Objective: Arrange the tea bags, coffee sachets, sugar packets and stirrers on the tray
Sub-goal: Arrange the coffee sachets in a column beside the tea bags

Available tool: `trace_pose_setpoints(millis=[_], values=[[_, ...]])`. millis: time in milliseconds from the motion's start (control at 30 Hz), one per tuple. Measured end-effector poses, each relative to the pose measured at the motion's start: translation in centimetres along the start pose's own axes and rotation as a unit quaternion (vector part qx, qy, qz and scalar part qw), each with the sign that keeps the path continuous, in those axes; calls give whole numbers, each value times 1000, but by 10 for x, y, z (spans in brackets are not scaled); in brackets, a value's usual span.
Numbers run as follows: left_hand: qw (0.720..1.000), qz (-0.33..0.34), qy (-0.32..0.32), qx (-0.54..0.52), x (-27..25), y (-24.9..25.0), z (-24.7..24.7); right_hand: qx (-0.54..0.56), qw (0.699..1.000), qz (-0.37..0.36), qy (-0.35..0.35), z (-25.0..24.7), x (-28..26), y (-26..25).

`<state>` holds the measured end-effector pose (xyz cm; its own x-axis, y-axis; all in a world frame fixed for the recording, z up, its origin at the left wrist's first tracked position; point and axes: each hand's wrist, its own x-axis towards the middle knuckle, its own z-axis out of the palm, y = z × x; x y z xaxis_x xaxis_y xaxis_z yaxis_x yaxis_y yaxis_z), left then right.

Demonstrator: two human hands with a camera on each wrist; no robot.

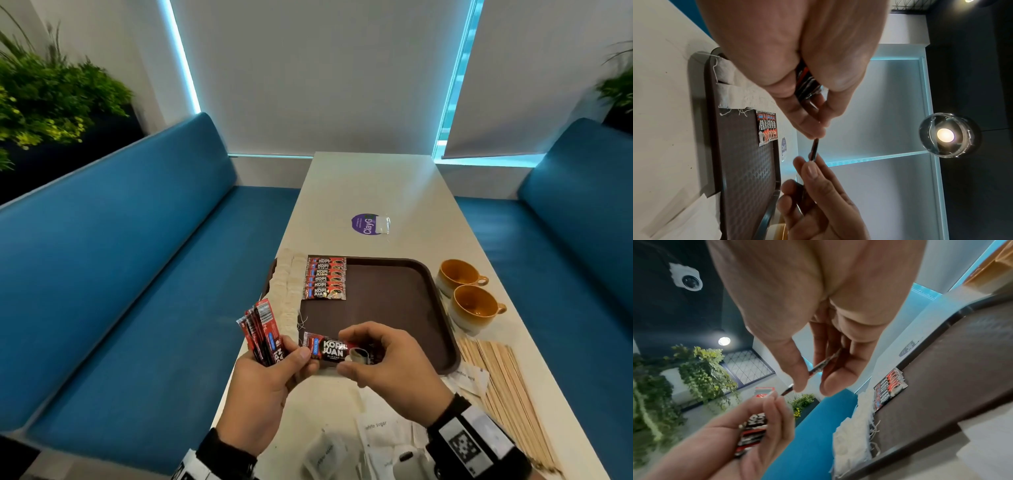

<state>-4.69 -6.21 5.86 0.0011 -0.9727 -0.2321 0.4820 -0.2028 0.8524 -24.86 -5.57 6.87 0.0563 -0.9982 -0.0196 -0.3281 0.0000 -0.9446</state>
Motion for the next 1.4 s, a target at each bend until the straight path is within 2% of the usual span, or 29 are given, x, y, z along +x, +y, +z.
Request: trace_pose_setpoints(millis=[133, 200, 333, 533, 667, 1000, 1400], values=[[999, 4, 18, -34, 10, -1, -2, -76, 997, -19, -22, -2, 24, 6], [998, -2, 35, -51, 15, -1, -5, -87, 996, -12, -11, -6, 45, 13], [997, -46, 44, -42, 19, 0, -15, -139, 989, 24, 35, -13, 100, 35], [993, -105, 48, -11, 26, -7, -26, -210, 976, 62, -22, -4, 167, 74], [990, -129, 63, -3, 32, -10, -31, -218, 974, 68, -7, 8, 192, 82], [987, -154, 52, -6, 43, -7, -37, -307, 947, 92, -39, 19, 215, 79], [984, -166, 60, 6, 43, -9, -39, -319, 941, 100, -51, 19, 223, 75]])
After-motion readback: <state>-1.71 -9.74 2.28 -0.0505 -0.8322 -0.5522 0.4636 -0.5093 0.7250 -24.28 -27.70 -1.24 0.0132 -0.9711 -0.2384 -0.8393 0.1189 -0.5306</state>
